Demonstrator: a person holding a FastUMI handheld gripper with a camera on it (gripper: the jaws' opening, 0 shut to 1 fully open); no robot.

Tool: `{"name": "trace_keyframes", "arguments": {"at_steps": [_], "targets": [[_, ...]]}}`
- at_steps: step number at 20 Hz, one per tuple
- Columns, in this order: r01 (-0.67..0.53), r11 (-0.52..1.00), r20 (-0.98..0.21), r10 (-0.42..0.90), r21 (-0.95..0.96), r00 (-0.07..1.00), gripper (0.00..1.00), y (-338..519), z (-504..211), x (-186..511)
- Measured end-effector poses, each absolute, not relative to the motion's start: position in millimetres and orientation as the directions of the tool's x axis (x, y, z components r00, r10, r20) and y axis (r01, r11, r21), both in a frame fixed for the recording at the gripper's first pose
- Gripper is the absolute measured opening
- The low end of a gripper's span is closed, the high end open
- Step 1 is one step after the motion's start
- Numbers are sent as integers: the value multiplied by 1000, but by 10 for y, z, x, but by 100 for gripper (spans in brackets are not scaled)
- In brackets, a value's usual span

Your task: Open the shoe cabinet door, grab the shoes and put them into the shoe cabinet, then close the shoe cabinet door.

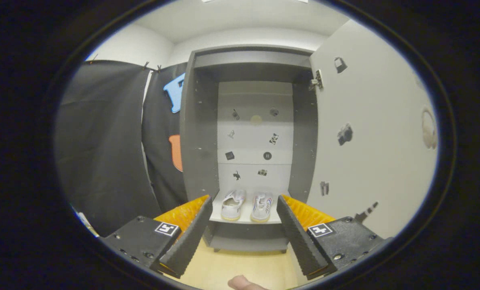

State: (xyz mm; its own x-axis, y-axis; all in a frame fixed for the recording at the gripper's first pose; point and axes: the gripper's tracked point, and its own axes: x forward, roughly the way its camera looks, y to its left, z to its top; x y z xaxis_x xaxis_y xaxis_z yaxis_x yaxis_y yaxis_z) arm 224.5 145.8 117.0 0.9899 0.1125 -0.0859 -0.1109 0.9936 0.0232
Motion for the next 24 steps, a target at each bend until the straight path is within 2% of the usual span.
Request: {"name": "trace_keyframes", "arguments": {"at_steps": [8,14,20,24], "targets": [[-195,981,-40,195,17,980,100,919,1661,711],[-159,987,34,160,-11,987,100,-35,1710,-363],[-86,996,42,86,-7,995,100,-1097,1378,-891],[13,999,63,-10,-47,998,100,-1912,1337,-649]]}}
